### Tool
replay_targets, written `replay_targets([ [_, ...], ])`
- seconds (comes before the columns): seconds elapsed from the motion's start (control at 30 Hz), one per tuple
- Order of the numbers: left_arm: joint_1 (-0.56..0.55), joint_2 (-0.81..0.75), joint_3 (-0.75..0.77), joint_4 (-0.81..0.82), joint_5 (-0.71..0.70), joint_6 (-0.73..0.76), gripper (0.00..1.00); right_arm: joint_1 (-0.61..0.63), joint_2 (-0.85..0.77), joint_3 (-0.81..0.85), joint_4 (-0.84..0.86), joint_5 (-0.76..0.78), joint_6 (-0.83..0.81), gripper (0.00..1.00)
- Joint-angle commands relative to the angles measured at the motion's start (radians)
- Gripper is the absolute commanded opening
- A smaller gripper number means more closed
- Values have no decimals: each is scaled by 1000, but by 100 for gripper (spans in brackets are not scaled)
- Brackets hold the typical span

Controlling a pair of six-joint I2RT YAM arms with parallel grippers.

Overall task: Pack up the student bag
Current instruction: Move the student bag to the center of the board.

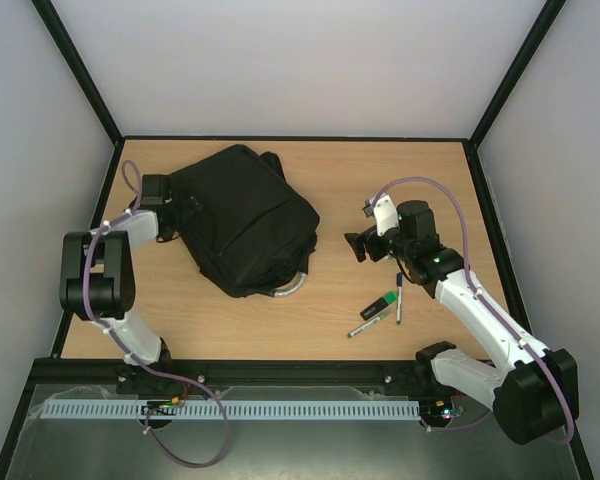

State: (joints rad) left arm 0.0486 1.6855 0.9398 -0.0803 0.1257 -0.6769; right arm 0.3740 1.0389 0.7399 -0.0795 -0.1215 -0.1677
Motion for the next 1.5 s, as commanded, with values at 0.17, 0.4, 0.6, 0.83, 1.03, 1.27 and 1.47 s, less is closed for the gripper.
replay_targets([
  [0.17,-185,198,209,-5,107,132,96,-3,6,-16,5,-40,0,100],
  [0.4,-356,304,367,-73,122,222,90,-3,17,-20,-18,-162,-16,100],
  [0.6,-386,221,348,-90,11,215,92,-4,21,-9,-32,-179,-23,98],
  [0.83,-382,-66,151,-88,-52,186,97,-4,94,93,-83,-180,-31,93],
  [1.03,-406,-327,-130,12,-35,99,91,-4,246,274,-198,-171,-59,84],
  [1.27,-447,-523,-431,268,-32,15,85,-8,455,392,-276,-169,-23,70],
  [1.47,-474,-459,-464,354,14,20,84,-28,562,365,-252,-10,16,70],
])
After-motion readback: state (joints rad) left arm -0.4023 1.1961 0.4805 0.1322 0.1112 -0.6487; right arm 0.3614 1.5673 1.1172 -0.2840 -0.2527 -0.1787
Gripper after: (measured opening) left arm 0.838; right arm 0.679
